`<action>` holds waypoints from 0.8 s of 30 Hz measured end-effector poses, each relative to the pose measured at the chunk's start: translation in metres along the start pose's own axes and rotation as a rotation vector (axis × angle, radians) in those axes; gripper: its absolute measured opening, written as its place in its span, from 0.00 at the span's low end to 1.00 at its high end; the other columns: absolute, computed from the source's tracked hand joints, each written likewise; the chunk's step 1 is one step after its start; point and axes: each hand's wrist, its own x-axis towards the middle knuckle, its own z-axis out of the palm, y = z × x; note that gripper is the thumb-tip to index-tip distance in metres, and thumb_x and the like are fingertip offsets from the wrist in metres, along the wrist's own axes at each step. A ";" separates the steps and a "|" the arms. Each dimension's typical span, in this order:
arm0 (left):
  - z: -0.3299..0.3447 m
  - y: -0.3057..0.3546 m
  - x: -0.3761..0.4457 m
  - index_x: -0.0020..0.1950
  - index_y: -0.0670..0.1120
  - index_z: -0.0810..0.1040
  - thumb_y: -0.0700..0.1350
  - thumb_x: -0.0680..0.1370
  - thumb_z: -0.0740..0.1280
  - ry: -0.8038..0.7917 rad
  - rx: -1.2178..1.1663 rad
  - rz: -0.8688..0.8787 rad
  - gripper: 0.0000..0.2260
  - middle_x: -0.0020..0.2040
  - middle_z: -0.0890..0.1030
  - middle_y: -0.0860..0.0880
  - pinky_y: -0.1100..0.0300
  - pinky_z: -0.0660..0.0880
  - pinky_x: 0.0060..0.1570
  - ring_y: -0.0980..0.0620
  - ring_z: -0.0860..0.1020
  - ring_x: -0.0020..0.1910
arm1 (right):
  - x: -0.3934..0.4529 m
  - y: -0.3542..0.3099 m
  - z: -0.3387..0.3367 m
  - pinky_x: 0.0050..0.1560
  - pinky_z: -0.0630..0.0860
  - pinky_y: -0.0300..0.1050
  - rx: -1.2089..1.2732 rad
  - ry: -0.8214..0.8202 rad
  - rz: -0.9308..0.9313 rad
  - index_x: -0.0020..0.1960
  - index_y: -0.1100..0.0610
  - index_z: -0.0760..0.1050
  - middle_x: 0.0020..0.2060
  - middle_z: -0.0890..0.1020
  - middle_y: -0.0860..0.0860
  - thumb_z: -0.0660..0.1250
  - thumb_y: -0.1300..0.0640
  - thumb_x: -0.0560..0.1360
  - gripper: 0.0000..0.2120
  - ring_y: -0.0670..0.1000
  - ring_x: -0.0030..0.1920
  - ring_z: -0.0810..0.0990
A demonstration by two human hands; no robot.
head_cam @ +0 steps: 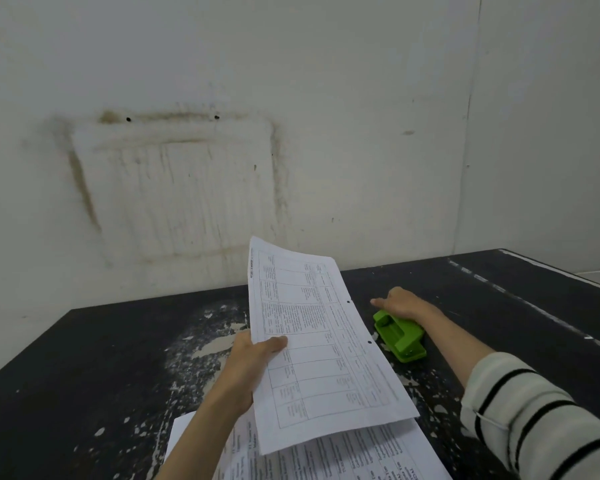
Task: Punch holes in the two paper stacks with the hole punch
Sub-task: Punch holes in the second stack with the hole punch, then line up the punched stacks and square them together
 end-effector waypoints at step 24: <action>-0.024 0.035 -0.055 0.51 0.41 0.76 0.43 0.79 0.60 0.124 -0.307 0.200 0.08 0.42 0.84 0.44 0.58 0.80 0.30 0.50 0.84 0.35 | -0.099 -0.036 -0.020 0.42 0.73 0.39 0.430 -0.100 -0.426 0.41 0.58 0.82 0.37 0.83 0.50 0.64 0.61 0.76 0.09 0.47 0.37 0.79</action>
